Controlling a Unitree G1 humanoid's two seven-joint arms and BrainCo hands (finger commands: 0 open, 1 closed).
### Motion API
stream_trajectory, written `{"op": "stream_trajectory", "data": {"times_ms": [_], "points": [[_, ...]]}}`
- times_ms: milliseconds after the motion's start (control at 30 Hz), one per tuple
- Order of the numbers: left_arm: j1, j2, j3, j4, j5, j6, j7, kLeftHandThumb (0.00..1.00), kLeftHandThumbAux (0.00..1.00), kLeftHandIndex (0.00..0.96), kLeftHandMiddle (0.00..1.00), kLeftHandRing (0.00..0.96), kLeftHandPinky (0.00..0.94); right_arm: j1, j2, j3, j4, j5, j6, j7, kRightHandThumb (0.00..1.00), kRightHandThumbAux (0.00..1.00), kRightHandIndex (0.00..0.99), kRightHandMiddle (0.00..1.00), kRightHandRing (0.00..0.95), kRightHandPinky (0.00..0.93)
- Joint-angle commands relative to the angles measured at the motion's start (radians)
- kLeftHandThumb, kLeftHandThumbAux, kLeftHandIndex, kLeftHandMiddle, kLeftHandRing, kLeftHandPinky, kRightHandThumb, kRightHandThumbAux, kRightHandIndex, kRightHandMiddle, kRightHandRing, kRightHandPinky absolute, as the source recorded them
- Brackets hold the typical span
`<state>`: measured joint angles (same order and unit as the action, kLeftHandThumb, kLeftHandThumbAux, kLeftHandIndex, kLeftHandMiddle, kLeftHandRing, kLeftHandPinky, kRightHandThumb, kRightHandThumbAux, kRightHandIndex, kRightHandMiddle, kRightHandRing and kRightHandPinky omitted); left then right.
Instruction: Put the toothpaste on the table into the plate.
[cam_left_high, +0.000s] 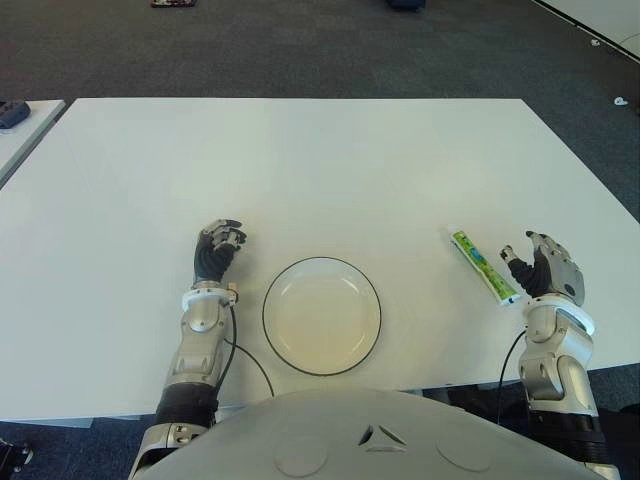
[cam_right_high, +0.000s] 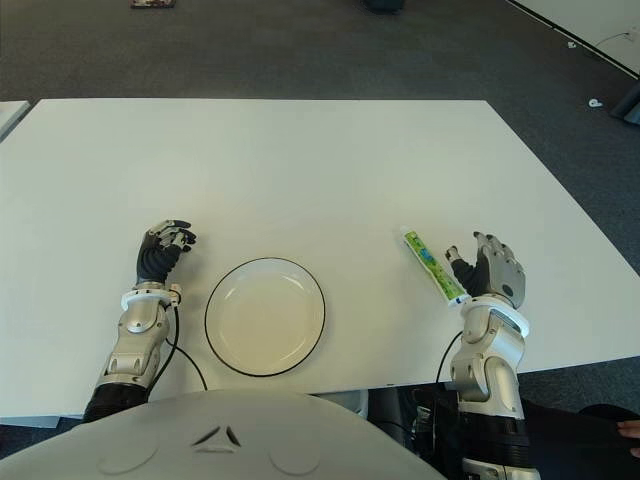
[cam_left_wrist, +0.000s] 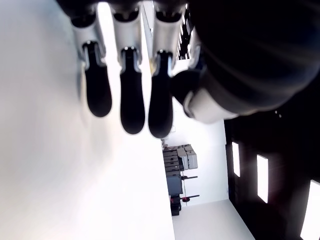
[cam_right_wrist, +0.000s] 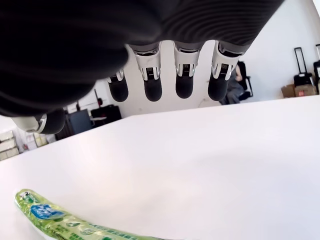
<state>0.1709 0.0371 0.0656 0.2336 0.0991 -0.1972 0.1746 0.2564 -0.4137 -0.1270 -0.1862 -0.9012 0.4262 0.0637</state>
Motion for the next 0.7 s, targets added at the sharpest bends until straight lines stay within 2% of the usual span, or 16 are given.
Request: {"op": "stream_trajectory", "data": {"times_ms": [33, 167, 267, 467, 700], "points": [[0.012, -0.006, -0.002, -0.002, 0.013, 0.021, 0.012, 0.703, 0.719, 0.430, 0.539, 0.519, 0.466, -0.014, -0.001, 0.032, -0.009, 0.019, 0.001, 0.012, 0.480, 0.174, 0.000, 0.000, 0.000, 0.000], [0.017, -0.006, -0.005, -0.006, 0.018, 0.019, 0.014, 0.703, 0.719, 0.430, 0.539, 0.520, 0.482, -0.003, 0.023, 0.068, -0.067, -0.001, 0.031, 0.030, 0.462, 0.163, 0.000, 0.000, 0.000, 0.000], [0.020, -0.007, -0.005, -0.010, 0.023, 0.022, 0.018, 0.703, 0.720, 0.429, 0.537, 0.522, 0.490, -0.081, 0.002, 0.099, 0.067, 0.031, 0.015, 0.047, 0.472, 0.157, 0.000, 0.000, 0.000, 0.000], [0.023, -0.008, -0.003, -0.010, 0.015, 0.026, 0.012, 0.702, 0.720, 0.429, 0.534, 0.522, 0.488, -0.116, -0.016, 0.168, 0.002, -0.012, 0.097, 0.189, 0.494, 0.152, 0.000, 0.000, 0.000, 0.000], [0.026, -0.009, 0.000, -0.016, 0.008, 0.025, 0.007, 0.702, 0.721, 0.428, 0.534, 0.520, 0.478, -0.137, -0.028, 0.198, 0.021, -0.013, 0.152, 0.246, 0.523, 0.153, 0.000, 0.000, 0.000, 0.000]]}}
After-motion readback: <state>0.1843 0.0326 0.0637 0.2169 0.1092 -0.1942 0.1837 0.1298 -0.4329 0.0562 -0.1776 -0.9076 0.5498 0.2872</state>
